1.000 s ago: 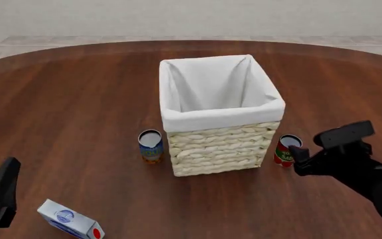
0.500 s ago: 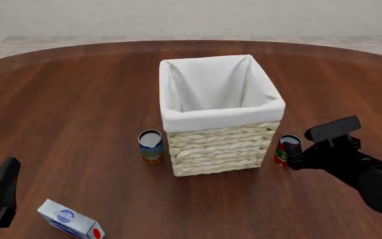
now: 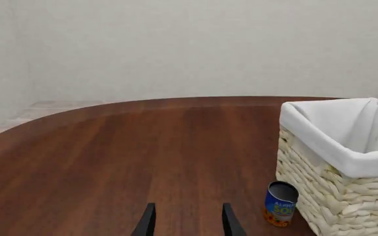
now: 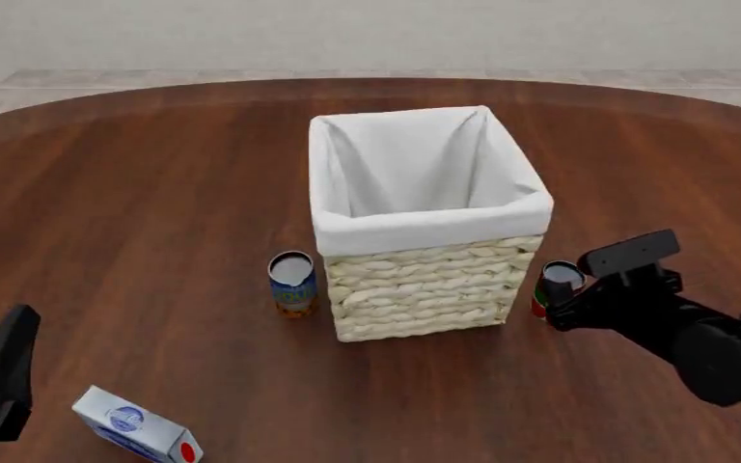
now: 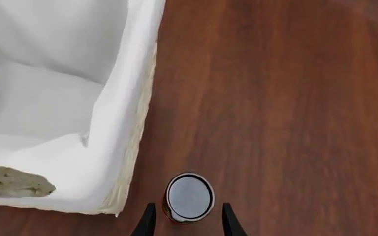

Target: Pick up the tomato sauce, and put it in the basket.

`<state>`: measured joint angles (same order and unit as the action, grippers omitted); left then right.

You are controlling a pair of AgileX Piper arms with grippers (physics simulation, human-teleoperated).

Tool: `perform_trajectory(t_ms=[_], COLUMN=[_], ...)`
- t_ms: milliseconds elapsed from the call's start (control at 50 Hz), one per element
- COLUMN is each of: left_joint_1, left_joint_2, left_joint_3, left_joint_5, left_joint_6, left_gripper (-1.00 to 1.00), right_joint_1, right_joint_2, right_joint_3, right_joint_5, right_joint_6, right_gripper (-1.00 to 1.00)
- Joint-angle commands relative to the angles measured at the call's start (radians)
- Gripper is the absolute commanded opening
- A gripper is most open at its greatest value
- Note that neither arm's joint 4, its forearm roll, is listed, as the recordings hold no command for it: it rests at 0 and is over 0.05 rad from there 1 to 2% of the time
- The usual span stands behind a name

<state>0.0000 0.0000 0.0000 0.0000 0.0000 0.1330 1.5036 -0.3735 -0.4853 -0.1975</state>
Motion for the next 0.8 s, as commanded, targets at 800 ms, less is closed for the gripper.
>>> perform_trajectory(t_ms=[800], left_joint_1=[0.000], left_joint_2=[0.000], left_joint_3=[0.000], left_joint_5=[0.000], left_joint_6=[0.000], left_gripper=[1.00], right_joint_1=[-0.008], right_joint_2=[0.132], right_joint_3=[-0.019], right_joint_5=[-0.071], right_joint_6=[0.006], right_gripper=[1.00])
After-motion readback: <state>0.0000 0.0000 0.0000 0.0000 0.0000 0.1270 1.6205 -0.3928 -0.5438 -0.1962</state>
